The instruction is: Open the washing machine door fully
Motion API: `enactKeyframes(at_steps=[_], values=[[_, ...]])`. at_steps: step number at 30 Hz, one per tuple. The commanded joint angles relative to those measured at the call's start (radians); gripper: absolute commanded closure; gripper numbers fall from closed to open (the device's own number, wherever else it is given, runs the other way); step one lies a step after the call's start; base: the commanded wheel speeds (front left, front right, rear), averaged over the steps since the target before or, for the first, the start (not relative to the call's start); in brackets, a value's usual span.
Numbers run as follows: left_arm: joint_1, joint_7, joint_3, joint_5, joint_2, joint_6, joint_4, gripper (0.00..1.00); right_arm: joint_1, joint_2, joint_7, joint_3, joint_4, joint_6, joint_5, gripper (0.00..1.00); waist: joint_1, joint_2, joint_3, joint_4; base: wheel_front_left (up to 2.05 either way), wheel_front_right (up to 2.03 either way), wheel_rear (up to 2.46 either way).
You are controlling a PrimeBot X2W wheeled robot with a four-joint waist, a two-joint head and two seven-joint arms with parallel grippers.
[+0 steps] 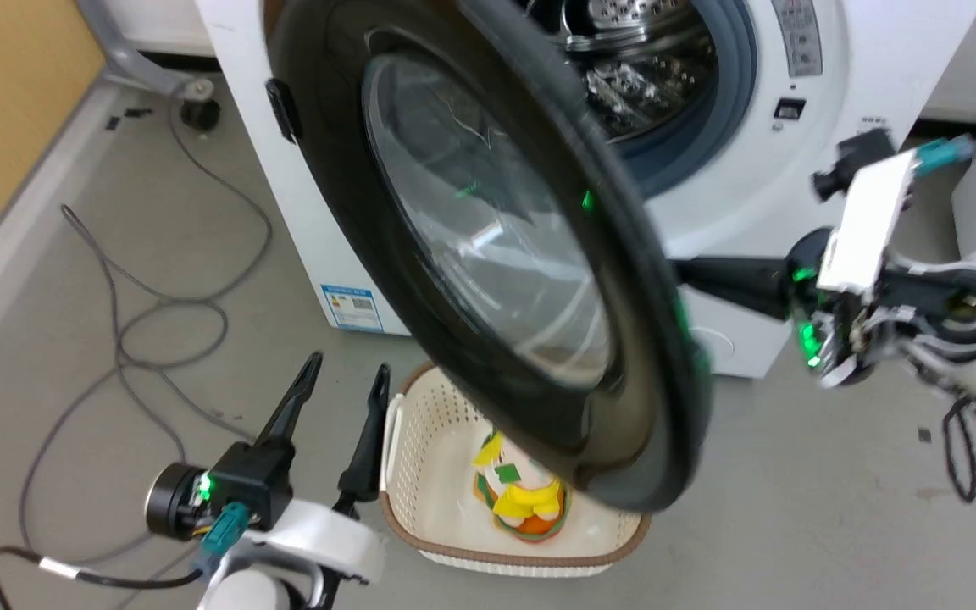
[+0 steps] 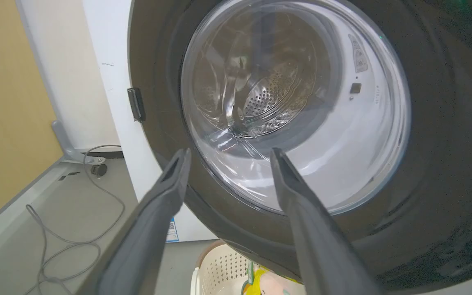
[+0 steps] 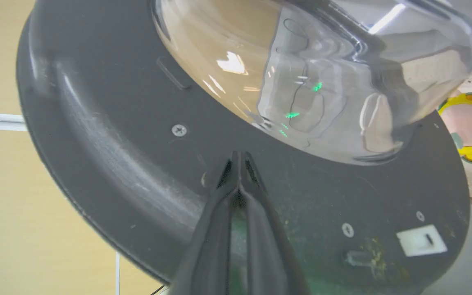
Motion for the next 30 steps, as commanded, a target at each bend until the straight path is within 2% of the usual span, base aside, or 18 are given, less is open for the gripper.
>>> enactKeyframes(at_steps=[1, 9, 15, 18, 19, 20, 21, 24, 25, 30], values=[[0.019, -0.005, 0.009, 0.004, 0.007, 0.009, 0.002, 0.0, 0.032, 0.004, -0.016, -0.006, -0.04, 0.001, 0.002, 1.0, 0.0001, 0.0, -0.018, 0.009, 0.0, 0.0, 0.0], [0.052, -0.005, 0.017, 0.003, 0.012, 0.012, 0.004, 0.0, 0.123, 0.02, -0.076, -0.04, -0.189, 0.001, -0.022, 1.0, 0.0001, 0.0, -0.038, 0.024, 0.0, 0.0, 0.0], [0.062, -0.005, 0.013, 0.002, 0.01, 0.015, 0.007, 0.0, 0.2, 0.026, -0.117, -0.082, -0.234, 0.001, -0.051, 1.0, 0.0001, 0.0, -0.051, 0.025, 0.0, 0.0, 0.0], [0.066, -0.005, 0.013, 0.0, 0.009, 0.016, 0.008, 0.0, 0.244, 0.031, -0.218, -0.16, -0.242, 0.001, -0.094, 1.0, 0.0001, 0.0, -0.054, 0.019, 0.0, 0.0, 0.0], [0.067, -0.005, 0.014, -0.001, 0.009, 0.017, 0.007, 0.0, 0.263, 0.035, -0.266, -0.196, -0.243, 0.001, -0.11, 0.64, 0.0001, 0.0, -0.054, 0.017, 0.0, 0.0, 0.0], [0.069, -0.005, 0.015, -0.002, 0.008, 0.018, 0.007, 0.0, 0.286, 0.04, -0.312, -0.233, -0.244, 0.001, -0.123, 0.09, 0.0001, 0.0, -0.054, 0.012, 0.0, 0.0, 0.0], [0.07, -0.005, 0.015, -0.003, 0.008, 0.019, 0.006, 0.0, 0.31, 0.042, -0.353, -0.265, -0.247, 0.001, -0.142, 0.0, 0.0001, 0.0, -0.053, 0.01, 0.0, 0.0, 0.0], [0.074, -0.005, 0.016, -0.004, 0.007, 0.021, 0.006, 0.0, 0.396, 0.042, -0.498, -0.352, -0.252, 0.001, -0.208, 0.0, 0.0001, 0.0, -0.053, 0.002, 0.0, 0.0, 0.0], [0.074, -0.005, 0.016, -0.004, 0.007, 0.021, 0.006, 0.0, 0.396, 0.042, -0.498, -0.352, -0.252, 0.001, -0.208, 0.0, 0.0001, 0.0, -0.053, 0.002, 0.0, 0.0, 0.0], [0.081, -0.005, 0.027, -0.009, 0.008, 0.024, 0.008, 0.0, 0.574, 0.034, -0.723, -0.452, -0.305, 0.001, -0.334, 0.0, 0.0001, 0.0, -0.052, -0.017, 0.0, 0.0, 0.0]])
